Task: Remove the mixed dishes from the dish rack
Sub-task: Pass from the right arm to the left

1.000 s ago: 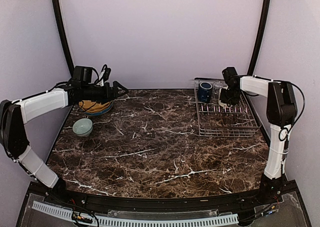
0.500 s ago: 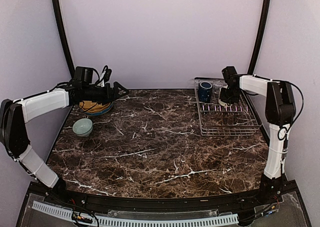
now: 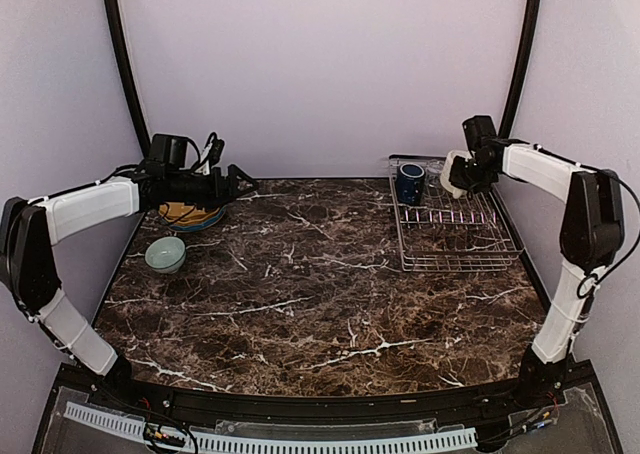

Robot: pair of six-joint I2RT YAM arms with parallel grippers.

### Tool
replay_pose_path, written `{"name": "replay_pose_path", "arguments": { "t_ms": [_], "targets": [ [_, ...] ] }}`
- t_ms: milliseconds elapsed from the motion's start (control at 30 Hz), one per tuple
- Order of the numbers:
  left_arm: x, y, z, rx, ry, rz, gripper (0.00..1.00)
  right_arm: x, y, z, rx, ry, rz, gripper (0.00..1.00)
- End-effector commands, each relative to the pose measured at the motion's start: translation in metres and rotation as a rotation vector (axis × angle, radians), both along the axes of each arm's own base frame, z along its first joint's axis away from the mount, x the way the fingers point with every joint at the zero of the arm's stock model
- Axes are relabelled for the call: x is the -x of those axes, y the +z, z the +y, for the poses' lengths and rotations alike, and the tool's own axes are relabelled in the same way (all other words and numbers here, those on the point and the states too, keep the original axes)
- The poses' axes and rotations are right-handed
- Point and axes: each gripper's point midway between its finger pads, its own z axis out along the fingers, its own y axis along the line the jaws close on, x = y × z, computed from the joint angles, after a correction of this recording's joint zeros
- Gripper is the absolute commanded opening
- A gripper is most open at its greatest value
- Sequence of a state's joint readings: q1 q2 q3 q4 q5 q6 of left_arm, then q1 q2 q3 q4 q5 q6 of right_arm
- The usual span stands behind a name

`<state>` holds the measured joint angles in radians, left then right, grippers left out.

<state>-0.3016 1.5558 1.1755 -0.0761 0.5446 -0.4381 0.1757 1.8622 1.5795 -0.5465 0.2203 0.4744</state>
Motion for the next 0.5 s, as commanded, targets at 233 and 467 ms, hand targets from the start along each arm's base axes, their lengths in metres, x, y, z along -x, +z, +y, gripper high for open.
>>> {"name": "replay_pose_path", "arguments": {
  "t_ms": [233, 467],
  "targets": [
    [0.003, 0.014, -0.020, 0.126, -0.098, 0.012, 0.97, 0.040, 0.128, 0.068, -0.306, 0.381, -0.484, 0.00],
    [0.014, 0.031, -0.040, 0.304, -0.219, 0.002, 0.98, 0.086, 0.174, 0.136, -0.447, 0.637, -0.599, 0.00]
  ]
}}
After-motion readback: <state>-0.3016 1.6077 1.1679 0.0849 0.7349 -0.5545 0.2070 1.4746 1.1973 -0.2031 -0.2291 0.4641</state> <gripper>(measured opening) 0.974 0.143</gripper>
